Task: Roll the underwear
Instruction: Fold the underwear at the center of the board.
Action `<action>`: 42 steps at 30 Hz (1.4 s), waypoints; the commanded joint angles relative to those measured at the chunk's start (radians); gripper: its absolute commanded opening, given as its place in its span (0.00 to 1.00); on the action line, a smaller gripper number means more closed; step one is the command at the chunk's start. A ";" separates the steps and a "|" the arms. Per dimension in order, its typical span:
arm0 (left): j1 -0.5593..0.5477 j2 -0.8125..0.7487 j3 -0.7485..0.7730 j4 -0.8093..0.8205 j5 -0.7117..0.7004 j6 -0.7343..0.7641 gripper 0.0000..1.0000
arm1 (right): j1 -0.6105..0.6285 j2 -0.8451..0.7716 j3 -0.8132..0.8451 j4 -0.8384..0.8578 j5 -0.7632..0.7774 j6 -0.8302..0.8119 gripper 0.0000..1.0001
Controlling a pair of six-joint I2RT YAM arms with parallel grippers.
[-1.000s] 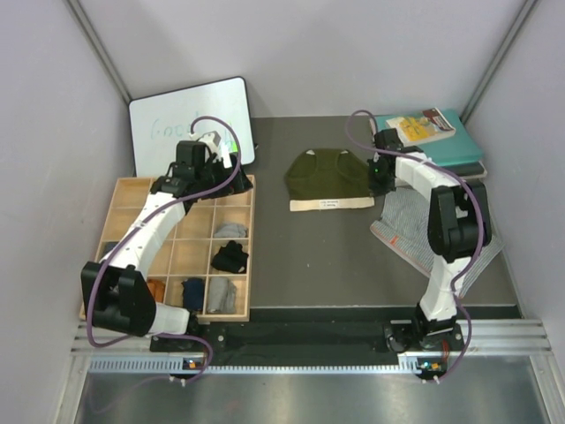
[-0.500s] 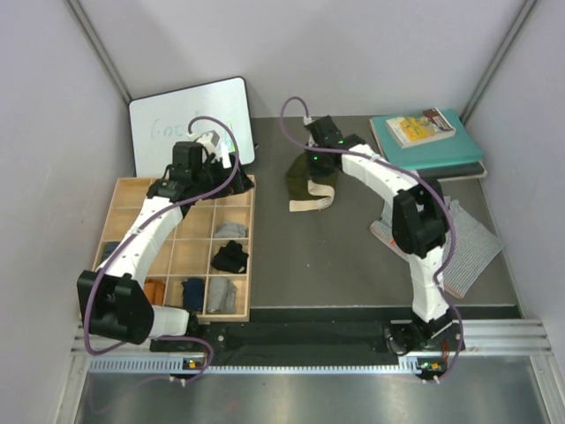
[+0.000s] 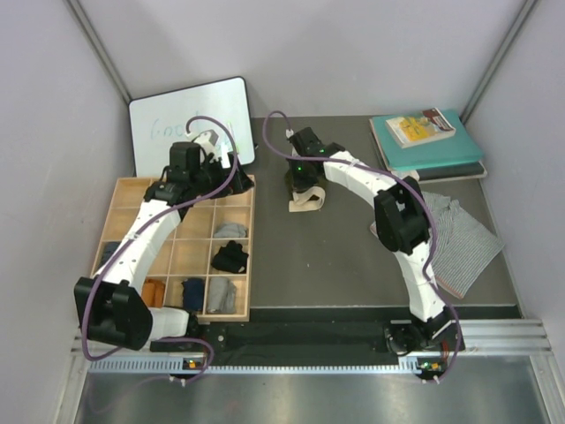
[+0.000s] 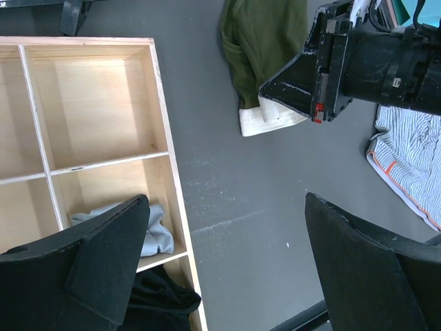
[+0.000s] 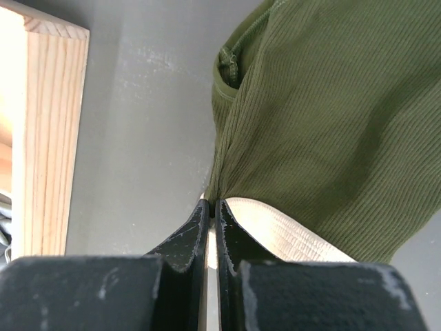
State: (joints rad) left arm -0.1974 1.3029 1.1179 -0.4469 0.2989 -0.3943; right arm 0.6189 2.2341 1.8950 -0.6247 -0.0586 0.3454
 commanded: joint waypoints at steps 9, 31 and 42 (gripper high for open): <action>0.000 -0.037 -0.015 0.056 0.013 -0.006 0.98 | 0.012 0.012 0.046 -0.012 -0.010 0.006 0.30; 0.000 0.012 -0.018 0.053 0.012 -0.009 0.98 | -0.137 -0.292 -0.301 0.149 -0.038 0.070 0.43; -0.002 0.010 -0.018 0.051 0.016 -0.011 0.98 | -0.137 -0.222 -0.329 0.117 -0.023 0.041 0.27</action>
State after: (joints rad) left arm -0.1974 1.3186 1.1011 -0.4400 0.2993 -0.3977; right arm 0.4759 1.9915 1.5768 -0.5159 -0.0849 0.4026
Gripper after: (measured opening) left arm 0.983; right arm 0.283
